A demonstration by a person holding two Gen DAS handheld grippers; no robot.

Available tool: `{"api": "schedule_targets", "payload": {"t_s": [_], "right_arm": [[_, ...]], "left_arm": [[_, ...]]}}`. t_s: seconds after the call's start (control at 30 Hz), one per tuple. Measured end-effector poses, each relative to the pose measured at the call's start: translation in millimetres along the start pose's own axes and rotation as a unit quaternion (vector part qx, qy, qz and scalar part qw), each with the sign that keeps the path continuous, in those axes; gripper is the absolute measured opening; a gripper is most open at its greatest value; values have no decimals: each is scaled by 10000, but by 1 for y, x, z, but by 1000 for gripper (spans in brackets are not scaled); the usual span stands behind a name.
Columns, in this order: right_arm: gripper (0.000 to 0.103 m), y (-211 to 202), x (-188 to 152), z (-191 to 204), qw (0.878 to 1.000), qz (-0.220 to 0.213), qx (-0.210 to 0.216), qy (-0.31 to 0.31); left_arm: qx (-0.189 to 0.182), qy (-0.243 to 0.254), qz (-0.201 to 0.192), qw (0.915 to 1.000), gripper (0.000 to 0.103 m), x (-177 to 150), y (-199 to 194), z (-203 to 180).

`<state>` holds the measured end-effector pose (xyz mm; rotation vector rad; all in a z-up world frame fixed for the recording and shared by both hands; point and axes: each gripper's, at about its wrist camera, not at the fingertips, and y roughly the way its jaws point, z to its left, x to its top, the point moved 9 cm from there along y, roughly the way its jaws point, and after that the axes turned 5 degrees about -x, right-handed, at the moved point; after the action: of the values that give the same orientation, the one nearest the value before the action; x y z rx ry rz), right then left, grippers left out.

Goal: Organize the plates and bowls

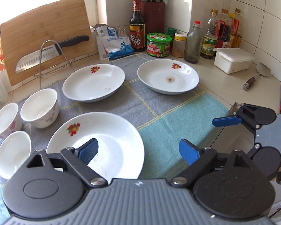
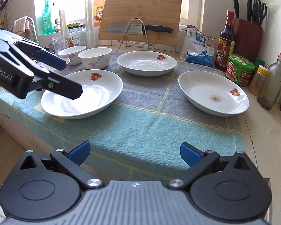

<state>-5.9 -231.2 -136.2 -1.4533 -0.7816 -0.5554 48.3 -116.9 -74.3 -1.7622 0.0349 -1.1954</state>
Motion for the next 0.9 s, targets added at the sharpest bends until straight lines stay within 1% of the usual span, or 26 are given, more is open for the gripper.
{"api": "schedule_targets", "payload": {"t_s": [0.13, 0.33, 0.47, 0.53, 0.7, 0.8, 0.9], "right_arm": [[103, 6, 6, 13, 9998, -1, 155, -90], [103, 28, 14, 33, 9990, 73, 359, -254], [103, 44, 19, 41, 9985, 205, 434, -253], [103, 51, 22, 42, 9985, 290, 332, -333], [103, 58, 33, 31, 9983, 436, 116, -371], [103, 63, 43, 23, 9980, 525, -8, -354], [103, 69, 55, 16, 9982, 586, -44, -123]], "left_arm": [[205, -197, 44, 9996, 93, -19, -14, 14], [474, -318, 84, 9983, 93, -35, -24, 41], [425, -418, 191, 9980, 93, -46, -24, 57], [419, -412, 259, 9979, 93, -55, -23, 64], [314, -147, 451, 9984, 93, -77, -21, 76], [282, 69, 595, 9978, 93, -88, -12, 81], [239, 288, 669, 9971, 93, -96, 1, 84]]}}
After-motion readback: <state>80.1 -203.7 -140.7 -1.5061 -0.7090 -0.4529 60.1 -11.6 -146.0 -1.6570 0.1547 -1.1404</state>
